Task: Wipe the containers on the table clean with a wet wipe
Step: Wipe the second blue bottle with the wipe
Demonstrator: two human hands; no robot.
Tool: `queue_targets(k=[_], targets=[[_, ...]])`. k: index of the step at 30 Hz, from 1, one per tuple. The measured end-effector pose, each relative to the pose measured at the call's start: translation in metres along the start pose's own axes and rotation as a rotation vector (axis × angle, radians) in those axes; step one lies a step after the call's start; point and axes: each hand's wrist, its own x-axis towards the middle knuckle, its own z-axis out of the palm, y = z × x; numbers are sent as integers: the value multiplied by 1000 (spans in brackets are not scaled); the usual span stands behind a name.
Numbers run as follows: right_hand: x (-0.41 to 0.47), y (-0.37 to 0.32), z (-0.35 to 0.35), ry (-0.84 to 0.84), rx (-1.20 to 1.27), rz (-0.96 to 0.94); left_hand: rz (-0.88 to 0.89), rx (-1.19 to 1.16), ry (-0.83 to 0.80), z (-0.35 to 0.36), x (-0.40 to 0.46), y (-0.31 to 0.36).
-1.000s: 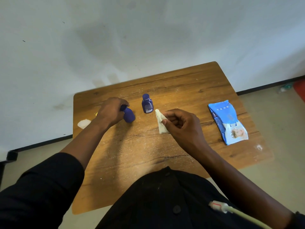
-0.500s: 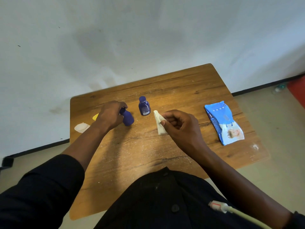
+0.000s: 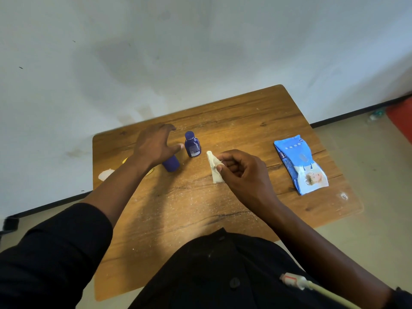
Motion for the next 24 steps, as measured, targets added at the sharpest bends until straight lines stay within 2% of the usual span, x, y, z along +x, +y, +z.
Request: queue_targets(k=[13, 24], targets=[[1, 6, -13, 77, 3, 63, 133, 75, -87, 31, 41, 30], [7, 10, -27, 108, 16, 62, 179, 53, -20, 23, 42, 44]])
